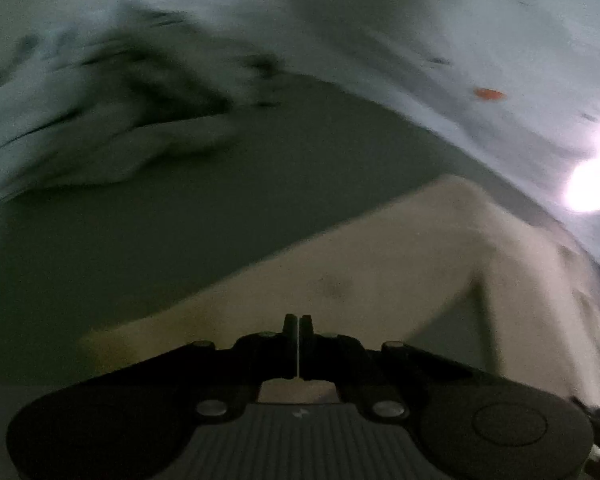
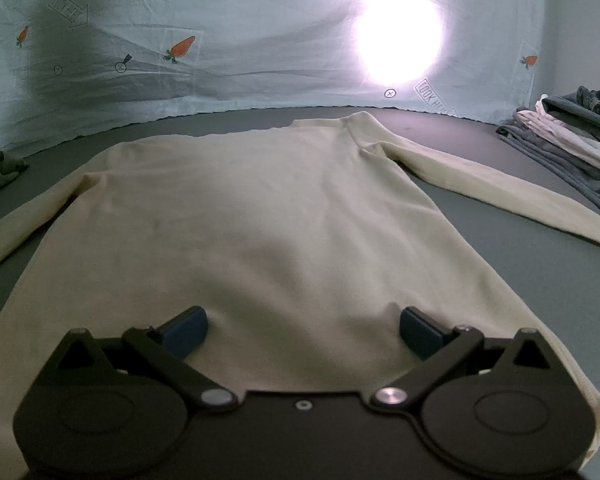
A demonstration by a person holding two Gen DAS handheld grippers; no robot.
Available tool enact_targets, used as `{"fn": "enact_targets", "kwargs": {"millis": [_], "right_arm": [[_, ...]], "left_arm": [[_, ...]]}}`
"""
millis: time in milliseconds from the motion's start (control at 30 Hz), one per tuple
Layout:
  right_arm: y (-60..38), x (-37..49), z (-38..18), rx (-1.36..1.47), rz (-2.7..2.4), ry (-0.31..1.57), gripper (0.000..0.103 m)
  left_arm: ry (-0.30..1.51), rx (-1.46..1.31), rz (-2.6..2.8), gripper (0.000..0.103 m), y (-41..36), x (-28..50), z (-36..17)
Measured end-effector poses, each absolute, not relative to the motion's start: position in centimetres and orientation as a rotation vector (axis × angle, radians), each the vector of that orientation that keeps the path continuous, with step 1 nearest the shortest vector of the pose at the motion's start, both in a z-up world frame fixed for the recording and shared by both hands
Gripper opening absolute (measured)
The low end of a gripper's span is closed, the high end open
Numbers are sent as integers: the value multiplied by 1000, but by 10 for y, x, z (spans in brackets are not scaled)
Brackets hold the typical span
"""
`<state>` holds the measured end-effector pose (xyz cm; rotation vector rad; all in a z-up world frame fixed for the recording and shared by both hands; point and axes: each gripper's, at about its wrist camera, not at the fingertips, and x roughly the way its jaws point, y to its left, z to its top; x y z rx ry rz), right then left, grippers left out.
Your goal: Fold clothes
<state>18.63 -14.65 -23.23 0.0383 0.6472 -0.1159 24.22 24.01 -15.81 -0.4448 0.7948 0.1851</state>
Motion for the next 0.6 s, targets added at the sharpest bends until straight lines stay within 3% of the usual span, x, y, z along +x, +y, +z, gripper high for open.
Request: {"fn": "enact_targets", "kwargs": {"millis": [167,233,400,533,600], "right_arm": [[-149,186,-232,42,-108,649,103],[-150,186,-232,43,-104,649,103],[-152,185,-232,45,-90,648,103],[-153,185,-232,45,-85,648,103],[-153,185,-232,45,-85,648,103]], "left_arm": [[737,-453,-10,0,195,269,-135],[713,-455,-87,6,176,280,-126],[745,-474,-59,24,164,287,-129],[793,-464,190,53,192,260,-145],[803,-435,342,57,209,239,-150]]}}
